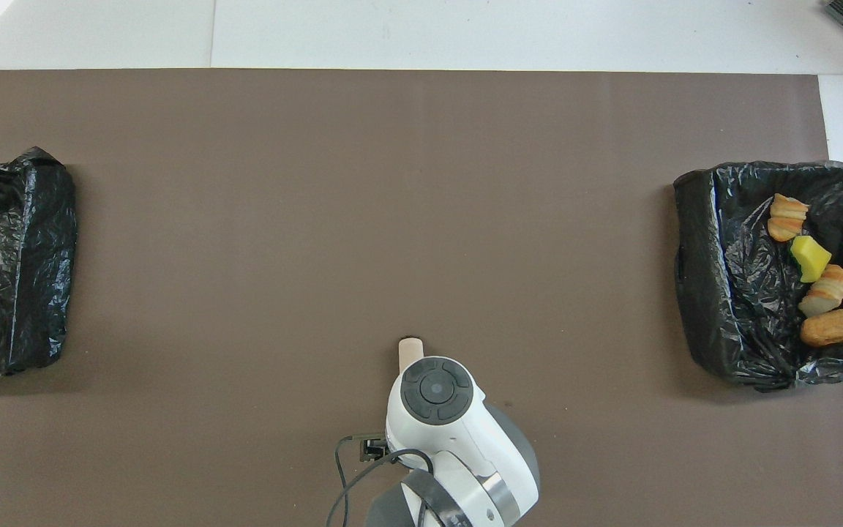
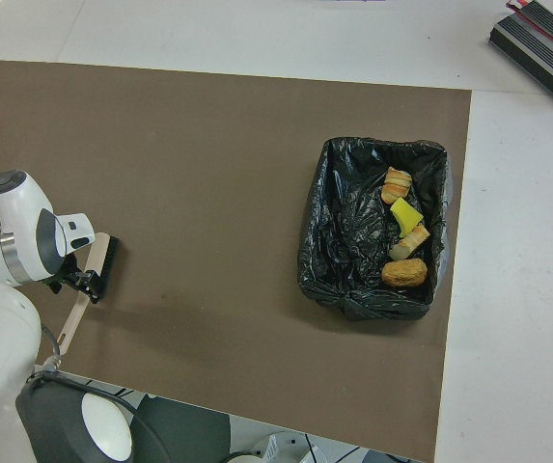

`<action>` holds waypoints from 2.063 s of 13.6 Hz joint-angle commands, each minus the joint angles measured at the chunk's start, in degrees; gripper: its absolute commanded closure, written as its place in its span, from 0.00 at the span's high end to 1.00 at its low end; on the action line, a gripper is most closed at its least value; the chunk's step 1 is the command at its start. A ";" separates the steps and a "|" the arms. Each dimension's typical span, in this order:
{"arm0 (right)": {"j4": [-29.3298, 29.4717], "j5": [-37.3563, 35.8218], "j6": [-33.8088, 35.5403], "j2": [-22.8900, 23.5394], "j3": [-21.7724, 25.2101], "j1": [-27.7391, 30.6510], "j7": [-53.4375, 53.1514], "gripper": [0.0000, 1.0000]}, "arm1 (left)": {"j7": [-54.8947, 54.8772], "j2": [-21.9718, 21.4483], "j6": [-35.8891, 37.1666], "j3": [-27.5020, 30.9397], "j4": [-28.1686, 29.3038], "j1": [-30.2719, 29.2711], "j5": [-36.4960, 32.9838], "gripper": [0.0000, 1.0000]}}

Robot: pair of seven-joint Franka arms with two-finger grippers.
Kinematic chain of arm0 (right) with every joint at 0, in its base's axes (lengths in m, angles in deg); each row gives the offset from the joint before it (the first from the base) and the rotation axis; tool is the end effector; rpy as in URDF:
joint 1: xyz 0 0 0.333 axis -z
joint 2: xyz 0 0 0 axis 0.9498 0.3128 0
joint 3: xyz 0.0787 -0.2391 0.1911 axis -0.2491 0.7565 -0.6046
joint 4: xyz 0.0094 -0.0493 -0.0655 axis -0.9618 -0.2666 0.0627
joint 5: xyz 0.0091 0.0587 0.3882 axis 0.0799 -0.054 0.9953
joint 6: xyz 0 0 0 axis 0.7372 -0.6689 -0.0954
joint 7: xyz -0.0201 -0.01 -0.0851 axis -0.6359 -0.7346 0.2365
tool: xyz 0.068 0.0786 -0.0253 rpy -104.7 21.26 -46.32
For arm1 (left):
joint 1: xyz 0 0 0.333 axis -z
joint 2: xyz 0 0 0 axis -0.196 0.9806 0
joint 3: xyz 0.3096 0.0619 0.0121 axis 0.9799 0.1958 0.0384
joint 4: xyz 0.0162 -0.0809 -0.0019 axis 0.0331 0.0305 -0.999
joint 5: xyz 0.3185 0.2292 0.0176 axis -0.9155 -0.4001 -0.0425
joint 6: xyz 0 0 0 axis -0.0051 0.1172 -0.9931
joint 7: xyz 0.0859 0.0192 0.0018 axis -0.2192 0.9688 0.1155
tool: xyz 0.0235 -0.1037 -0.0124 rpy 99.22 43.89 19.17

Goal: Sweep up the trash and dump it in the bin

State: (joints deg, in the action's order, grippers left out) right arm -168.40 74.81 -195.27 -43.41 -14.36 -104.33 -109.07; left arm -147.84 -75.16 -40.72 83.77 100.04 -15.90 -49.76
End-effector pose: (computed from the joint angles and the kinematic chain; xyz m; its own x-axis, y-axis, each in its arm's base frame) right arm 0.3963 0.3813 0.3339 0.9471 -0.0288 -0.3196 -0.0599 -0.9943 -0.0881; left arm 0.5968 0.2953 0.5837 -0.1273 -0.5776 -0.8064 -0.9869 0.1553 0.0445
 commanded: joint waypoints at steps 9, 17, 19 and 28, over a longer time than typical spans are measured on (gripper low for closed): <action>12.92 -18.84 -1.21 2.48 -0.18 26.30 19.15 1.00 | 10.19 -9.20 6.00 0.05 8.50 6.89 -14.41 0.00; 18.19 -24.65 9.31 -4.63 -0.09 30.45 23.13 1.00 | 13.43 -10.70 21.55 -0.12 8.84 14.46 13.59 0.00; 21.87 -23.95 15.45 -6.13 0.17 32.03 23.66 1.00 | 14.31 -11.05 22.53 -0.12 9.29 14.46 22.37 0.00; 35.43 -19.64 37.11 -8.85 2.28 37.39 28.58 1.00 | 45.64 -15.10 15.51 -0.12 23.60 24.29 39.11 0.00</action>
State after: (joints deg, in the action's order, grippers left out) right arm -134.02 53.84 -159.65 -51.35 -11.91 -68.29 -82.13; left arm -111.25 -87.99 -22.28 82.69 119.47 4.32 -12.11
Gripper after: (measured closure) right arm 0.000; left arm 0.687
